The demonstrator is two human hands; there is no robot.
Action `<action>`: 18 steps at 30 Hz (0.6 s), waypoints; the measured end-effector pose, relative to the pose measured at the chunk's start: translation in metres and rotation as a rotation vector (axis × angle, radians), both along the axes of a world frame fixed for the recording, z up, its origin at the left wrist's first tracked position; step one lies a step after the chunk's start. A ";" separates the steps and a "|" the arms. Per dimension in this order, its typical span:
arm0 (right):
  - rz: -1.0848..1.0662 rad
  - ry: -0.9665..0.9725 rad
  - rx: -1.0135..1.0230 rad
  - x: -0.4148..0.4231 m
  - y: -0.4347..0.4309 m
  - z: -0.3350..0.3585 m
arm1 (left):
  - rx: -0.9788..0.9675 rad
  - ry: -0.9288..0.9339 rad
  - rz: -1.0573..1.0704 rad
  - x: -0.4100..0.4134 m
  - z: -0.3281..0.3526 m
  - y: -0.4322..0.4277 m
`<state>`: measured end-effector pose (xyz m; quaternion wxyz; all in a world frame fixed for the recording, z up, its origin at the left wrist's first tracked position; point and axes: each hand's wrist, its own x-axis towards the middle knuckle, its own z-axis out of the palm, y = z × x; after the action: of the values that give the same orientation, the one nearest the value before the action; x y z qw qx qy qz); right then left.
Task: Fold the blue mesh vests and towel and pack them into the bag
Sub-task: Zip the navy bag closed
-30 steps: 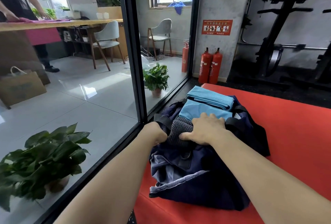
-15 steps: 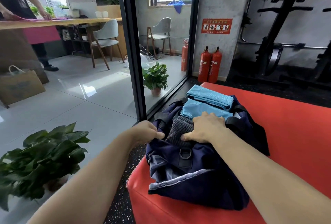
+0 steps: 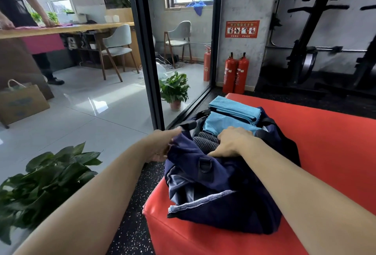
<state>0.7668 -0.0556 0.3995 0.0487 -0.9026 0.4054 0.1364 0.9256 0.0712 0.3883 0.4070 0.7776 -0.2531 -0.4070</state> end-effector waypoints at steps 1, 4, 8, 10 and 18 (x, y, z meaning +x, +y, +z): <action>-0.005 0.003 0.018 0.001 -0.001 0.001 | 0.030 -0.104 0.006 0.000 0.001 -0.004; 0.003 0.008 0.076 0.001 -0.002 0.004 | 0.078 -0.458 0.017 -0.002 0.003 -0.018; 0.005 -0.065 0.158 -0.008 -0.006 0.006 | 0.054 -0.498 0.065 -0.004 -0.001 -0.034; -0.019 -0.126 0.198 -0.011 -0.010 0.007 | -0.152 -0.216 0.215 0.001 0.003 -0.039; -0.009 -0.099 0.077 -0.016 -0.004 0.001 | -0.185 0.080 0.217 -0.008 -0.008 -0.036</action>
<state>0.7513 -0.0592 0.4006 0.1041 -0.9039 0.4009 0.1071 0.9172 0.0353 0.3798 0.5282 0.7428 -0.1875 -0.3661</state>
